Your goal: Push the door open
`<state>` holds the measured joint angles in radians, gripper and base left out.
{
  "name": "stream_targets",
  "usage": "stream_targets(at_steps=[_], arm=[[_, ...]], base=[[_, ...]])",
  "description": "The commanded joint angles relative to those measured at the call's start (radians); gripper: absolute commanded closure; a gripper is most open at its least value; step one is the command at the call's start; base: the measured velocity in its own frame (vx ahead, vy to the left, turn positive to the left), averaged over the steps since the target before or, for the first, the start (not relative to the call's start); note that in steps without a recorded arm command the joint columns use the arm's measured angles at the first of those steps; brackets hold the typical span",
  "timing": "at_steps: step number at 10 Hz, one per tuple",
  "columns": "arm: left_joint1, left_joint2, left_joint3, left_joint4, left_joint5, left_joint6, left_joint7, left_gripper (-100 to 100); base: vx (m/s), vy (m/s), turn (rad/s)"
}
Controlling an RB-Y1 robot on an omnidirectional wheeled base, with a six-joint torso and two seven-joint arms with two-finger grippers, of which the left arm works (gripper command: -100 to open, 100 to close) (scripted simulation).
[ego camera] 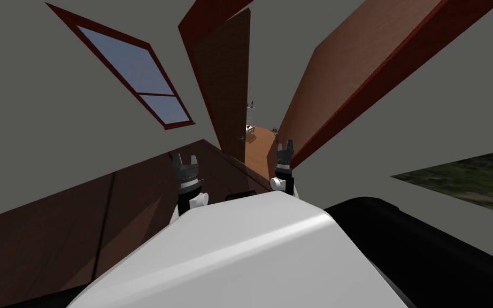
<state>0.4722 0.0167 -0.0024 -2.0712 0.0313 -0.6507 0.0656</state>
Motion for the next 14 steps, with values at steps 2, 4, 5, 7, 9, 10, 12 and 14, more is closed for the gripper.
stream_targets(at_steps=[2,4,5,7,9,10,12,14], arm=[[-0.022,0.010,-0.011,0.053,-0.006,-0.009,0.002,-100],[-0.038,0.018,-0.018,0.091,-0.011,-0.012,0.004,-100],[-0.047,0.022,-0.022,0.110,-0.014,-0.014,0.005,-100],[-0.066,0.028,-0.031,0.154,-0.019,-0.018,0.007,-100],[-0.085,0.035,-0.041,0.198,-0.025,-0.022,0.009,-100],[-0.094,0.039,-0.045,0.220,-0.027,-0.024,0.010,-100],[-0.115,0.044,-0.055,0.269,-0.033,-0.028,0.013,-100],[-0.136,0.050,-0.065,0.317,-0.039,-0.032,0.016,-100]], base=[[0.087,0.015,-0.045],[0.087,0.029,-0.050],[0.100,0.030,-0.053],[0.087,0.035,-0.065],[0.098,0.031,-0.055],[0.115,0.030,-0.061],[0.096,0.036,-0.062],[0.089,0.044,-0.070]])
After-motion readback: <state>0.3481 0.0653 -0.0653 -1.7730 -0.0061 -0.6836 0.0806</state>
